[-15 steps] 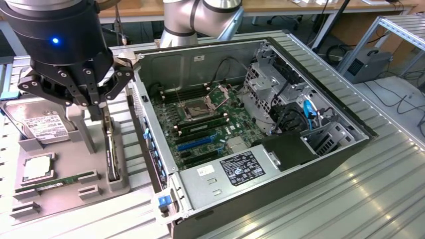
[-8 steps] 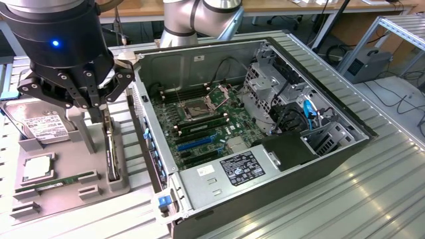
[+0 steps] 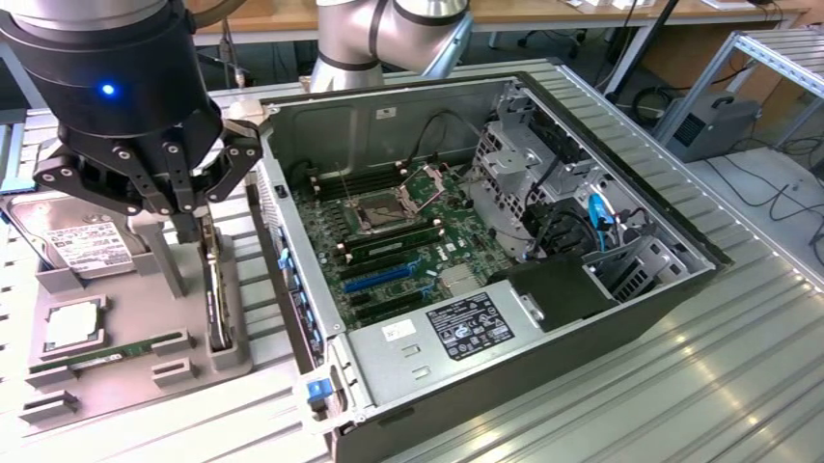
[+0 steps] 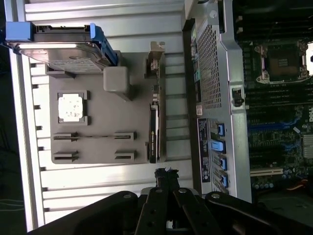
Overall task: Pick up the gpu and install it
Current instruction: 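Reach for the gpu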
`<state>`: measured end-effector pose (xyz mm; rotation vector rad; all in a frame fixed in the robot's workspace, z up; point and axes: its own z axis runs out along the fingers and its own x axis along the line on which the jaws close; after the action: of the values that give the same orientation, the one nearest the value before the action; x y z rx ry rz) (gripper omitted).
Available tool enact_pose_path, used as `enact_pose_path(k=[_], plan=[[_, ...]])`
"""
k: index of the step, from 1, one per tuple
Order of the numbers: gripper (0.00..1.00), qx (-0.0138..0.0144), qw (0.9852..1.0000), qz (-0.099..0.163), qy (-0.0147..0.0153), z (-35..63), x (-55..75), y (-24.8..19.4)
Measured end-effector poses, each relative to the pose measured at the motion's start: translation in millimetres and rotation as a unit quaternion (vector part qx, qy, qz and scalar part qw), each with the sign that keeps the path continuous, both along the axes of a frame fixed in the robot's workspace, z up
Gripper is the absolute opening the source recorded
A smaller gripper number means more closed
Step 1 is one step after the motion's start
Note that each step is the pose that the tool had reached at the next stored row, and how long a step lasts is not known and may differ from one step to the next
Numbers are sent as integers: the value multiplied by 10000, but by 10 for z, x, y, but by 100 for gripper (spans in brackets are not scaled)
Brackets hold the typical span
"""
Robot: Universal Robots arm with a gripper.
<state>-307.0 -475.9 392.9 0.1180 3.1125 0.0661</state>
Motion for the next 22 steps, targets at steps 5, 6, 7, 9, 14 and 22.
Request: enact_pose_path(k=[5,6,7,9,14,22], plan=[[11,0,10000,0,0,0,0,-29],[11,0,10000,0,0,0,0,-35],[11,0,10000,0,0,0,0,-40],[11,0,10000,0,0,0,0,-55],[11,0,10000,0,0,0,0,-90],[11,0,10000,0,0,0,0,-141]])
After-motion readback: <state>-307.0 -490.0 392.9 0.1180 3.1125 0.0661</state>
